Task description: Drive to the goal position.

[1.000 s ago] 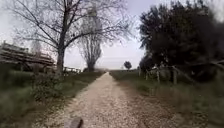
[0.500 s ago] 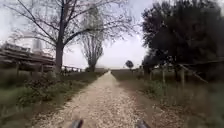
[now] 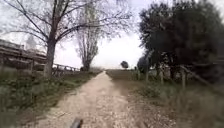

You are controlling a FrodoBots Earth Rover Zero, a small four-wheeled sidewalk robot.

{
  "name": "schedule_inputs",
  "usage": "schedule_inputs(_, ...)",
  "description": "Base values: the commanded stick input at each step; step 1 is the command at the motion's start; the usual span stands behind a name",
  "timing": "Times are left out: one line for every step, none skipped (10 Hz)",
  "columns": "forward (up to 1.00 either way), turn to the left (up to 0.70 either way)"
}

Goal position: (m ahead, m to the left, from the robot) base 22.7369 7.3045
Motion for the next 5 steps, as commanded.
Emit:
schedule_inputs(0.70, 0.00)
schedule_inputs(0.70, 0.00)
schedule_inputs(0.70, 0.00)
schedule_inputs(0.70, 0.00)
schedule_inputs(0.70, 0.00)
